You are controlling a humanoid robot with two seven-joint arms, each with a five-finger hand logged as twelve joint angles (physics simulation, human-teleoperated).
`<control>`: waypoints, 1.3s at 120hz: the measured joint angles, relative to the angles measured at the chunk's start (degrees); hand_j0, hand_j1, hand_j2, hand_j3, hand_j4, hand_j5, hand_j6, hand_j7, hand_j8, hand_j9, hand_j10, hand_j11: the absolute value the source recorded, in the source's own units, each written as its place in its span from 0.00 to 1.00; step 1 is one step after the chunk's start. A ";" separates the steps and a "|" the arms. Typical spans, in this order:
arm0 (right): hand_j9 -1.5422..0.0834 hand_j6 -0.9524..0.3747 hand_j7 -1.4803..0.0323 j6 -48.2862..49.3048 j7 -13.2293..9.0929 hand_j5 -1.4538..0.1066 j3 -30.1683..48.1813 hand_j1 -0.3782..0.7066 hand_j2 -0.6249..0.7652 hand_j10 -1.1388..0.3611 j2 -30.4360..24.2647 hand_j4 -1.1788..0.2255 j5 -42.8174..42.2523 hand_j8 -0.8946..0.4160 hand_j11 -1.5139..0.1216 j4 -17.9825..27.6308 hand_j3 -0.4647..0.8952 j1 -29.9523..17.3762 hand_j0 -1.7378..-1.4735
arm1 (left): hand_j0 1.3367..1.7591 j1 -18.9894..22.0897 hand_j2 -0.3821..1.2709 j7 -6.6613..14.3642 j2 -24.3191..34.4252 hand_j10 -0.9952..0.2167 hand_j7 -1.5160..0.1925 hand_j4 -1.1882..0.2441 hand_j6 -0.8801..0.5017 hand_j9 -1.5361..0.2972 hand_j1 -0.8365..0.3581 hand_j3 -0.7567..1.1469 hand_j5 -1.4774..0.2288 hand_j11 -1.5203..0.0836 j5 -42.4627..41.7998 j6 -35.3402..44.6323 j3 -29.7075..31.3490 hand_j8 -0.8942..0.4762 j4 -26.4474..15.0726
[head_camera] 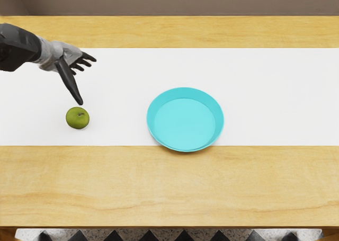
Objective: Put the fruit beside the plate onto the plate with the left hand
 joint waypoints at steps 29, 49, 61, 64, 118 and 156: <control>0.95 0.72 0.98 0.00 0.00 0.93 0.00 0.03 0.45 0.76 0.00 0.84 0.00 0.68 0.93 0.00 0.34 0.00 0.30 | 0.76 -1.30 0.24 -0.52 -9.21 0.77 0.84 0.79 0.59 0.79 0.93 0.40 0.82 0.90 -2.57 16.27 11.94 0.61 -4.47; 0.95 0.72 0.98 0.00 0.00 0.93 0.00 0.03 0.45 0.76 0.00 0.84 0.00 0.68 0.93 0.00 0.34 -0.01 0.30 | 0.76 -4.17 0.25 -0.77 -13.18 0.72 0.80 0.75 0.55 0.75 0.87 0.40 0.78 0.85 -2.73 23.04 15.14 0.57 -12.90; 0.95 0.72 0.98 0.00 0.00 0.93 0.00 0.03 0.45 0.76 0.00 0.84 0.00 0.68 0.93 0.00 0.34 0.00 0.30 | 0.76 -4.13 0.25 -0.79 -14.17 0.69 0.77 0.72 0.52 0.73 0.84 0.40 0.75 0.82 -2.78 24.25 16.27 0.54 -15.38; 0.95 0.72 0.98 0.00 0.00 0.93 0.00 0.03 0.45 0.76 0.00 0.84 0.00 0.68 0.93 0.00 0.34 0.00 0.30 | 0.76 -4.09 0.25 -0.78 -14.17 0.68 0.76 0.71 0.52 0.72 0.82 0.40 0.74 0.81 -2.80 24.62 16.51 0.53 -15.68; 0.95 0.72 0.98 0.01 0.00 0.93 0.00 0.03 0.45 0.76 0.00 0.84 0.00 0.68 0.93 0.00 0.34 0.00 0.30 | 0.76 1.05 0.28 -0.70 -16.74 0.51 0.60 0.56 0.36 0.57 0.61 0.40 0.57 0.64 -2.45 34.66 17.22 0.37 -15.13; 0.95 0.72 0.98 0.00 0.00 0.93 0.00 0.03 0.45 0.76 0.00 0.84 0.00 0.68 0.93 0.00 0.34 0.00 0.30 | 0.75 4.60 0.34 -0.57 -17.94 0.45 0.53 0.52 0.32 0.50 0.52 0.40 0.51 0.57 -2.04 36.32 16.88 0.33 -12.10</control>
